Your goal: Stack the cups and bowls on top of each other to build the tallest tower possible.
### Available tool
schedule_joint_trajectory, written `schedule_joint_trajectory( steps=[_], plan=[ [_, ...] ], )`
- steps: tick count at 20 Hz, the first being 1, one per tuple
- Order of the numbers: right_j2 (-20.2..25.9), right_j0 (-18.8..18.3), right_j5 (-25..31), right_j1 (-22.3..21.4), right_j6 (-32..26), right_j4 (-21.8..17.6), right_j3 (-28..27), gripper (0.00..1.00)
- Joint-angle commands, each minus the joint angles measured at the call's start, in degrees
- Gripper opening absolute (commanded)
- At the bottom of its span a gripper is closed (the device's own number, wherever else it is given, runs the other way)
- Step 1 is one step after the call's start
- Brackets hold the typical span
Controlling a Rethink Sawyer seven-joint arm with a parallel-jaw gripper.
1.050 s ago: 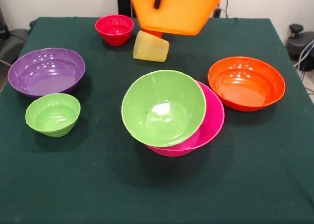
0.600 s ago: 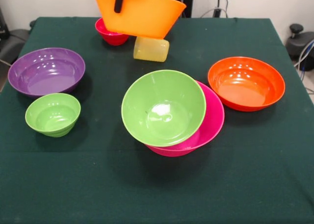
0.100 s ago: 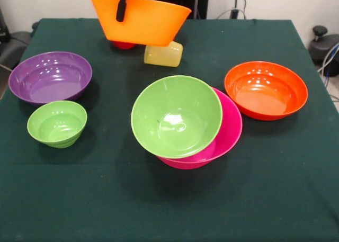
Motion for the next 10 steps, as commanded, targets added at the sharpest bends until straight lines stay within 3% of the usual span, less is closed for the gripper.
schedule_joint_trajectory(
  steps=[1, 10],
  plan=[
    [10.4, -2.5, 6.3, 1.3, -12.4, -7.0, -6.1, 0.00],
    [12.8, -5.4, 5.4, 2.8, -12.0, -12.4, -10.2, 0.00]
  ],
)
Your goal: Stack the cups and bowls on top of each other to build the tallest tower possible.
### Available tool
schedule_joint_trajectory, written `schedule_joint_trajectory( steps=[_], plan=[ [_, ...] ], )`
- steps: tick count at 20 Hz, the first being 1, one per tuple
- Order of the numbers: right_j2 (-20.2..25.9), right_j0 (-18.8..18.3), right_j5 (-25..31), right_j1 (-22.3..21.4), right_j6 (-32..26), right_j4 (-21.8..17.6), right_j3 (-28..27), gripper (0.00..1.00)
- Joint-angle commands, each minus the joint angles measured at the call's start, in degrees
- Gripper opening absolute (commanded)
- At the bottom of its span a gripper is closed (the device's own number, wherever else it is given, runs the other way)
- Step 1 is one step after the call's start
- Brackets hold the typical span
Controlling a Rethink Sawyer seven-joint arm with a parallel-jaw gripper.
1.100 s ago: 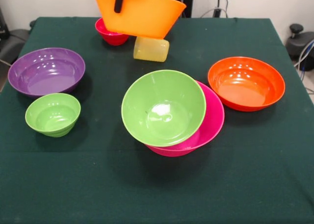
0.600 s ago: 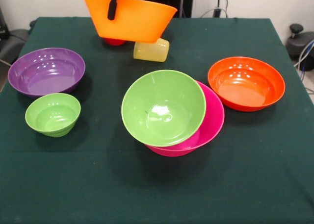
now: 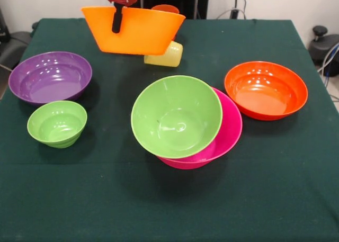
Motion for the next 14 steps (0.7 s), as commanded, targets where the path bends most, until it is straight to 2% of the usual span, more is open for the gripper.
schedule_joint_trajectory(
  steps=[1, 9, 14],
  plan=[
    [9.0, -2.3, 4.4, 2.7, -11.9, -6.6, -6.1, 0.00],
    [11.7, -5.6, 8.3, 2.7, -13.1, -8.6, -9.4, 0.00],
    [11.5, -5.8, 10.7, 2.5, -11.6, -9.6, -11.7, 0.00]
  ],
)
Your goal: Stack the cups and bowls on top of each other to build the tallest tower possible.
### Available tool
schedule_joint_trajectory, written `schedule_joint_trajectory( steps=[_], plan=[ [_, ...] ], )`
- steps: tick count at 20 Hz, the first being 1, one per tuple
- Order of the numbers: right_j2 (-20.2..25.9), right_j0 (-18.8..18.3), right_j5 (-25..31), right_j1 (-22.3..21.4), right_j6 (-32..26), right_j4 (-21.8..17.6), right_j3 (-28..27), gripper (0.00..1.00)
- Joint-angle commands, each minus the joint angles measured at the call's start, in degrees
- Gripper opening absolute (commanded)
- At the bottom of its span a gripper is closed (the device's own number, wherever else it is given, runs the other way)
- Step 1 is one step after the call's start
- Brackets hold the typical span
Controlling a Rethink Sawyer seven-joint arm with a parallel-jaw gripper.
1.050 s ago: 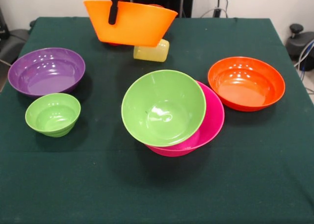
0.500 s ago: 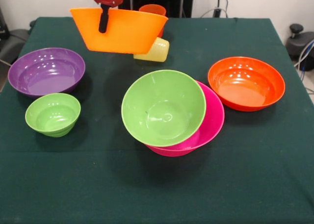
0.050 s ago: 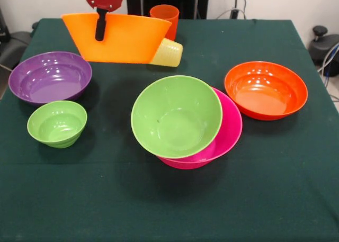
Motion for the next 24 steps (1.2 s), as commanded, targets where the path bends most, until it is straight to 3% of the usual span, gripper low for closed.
schedule_joint_trajectory(
  steps=[1, 24],
  plan=[
    [8.0, -1.6, 9.5, 2.4, -11.3, -5.0, -6.6, 0.00],
    [17.3, -4.0, 10.1, 3.8, -17.7, -10.4, -11.1, 0.00]
  ],
)
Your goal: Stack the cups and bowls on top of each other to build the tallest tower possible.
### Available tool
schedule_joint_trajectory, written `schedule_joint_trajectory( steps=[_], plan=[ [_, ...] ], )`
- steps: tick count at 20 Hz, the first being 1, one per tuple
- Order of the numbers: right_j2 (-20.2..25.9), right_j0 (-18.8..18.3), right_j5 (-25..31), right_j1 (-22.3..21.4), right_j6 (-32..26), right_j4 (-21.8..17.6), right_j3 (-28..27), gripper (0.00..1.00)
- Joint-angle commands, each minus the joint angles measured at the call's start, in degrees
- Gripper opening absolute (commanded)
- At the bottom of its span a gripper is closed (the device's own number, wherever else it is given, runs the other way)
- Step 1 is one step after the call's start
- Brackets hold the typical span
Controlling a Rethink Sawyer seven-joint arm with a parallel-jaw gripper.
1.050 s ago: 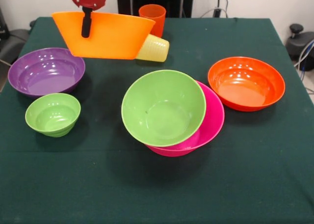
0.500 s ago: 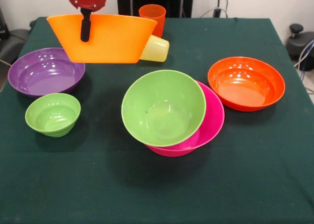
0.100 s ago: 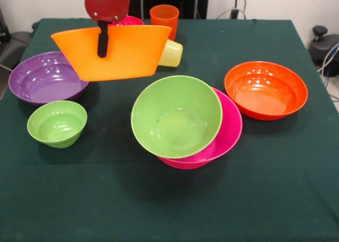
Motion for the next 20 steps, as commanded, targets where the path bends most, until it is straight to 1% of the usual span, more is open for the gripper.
schedule_joint_trajectory(
  steps=[1, 10, 14, 15, 20],
  plan=[
    [9.6, -1.2, 5.1, 2.5, -16.5, -5.8, -1.8, 0.00],
    [10.5, -1.1, 7.7, 2.4, -14.5, -7.3, -3.3, 0.00],
    [10.8, -0.9, 8.2, 2.4, -13.1, -7.5, -3.8, 0.00],
    [10.5, -0.5, 8.2, 2.6, -11.7, -7.1, -3.9, 0.00],
    [10.5, 0.0, 10.1, 2.7, -10.0, -6.8, -5.1, 0.00]
  ],
)
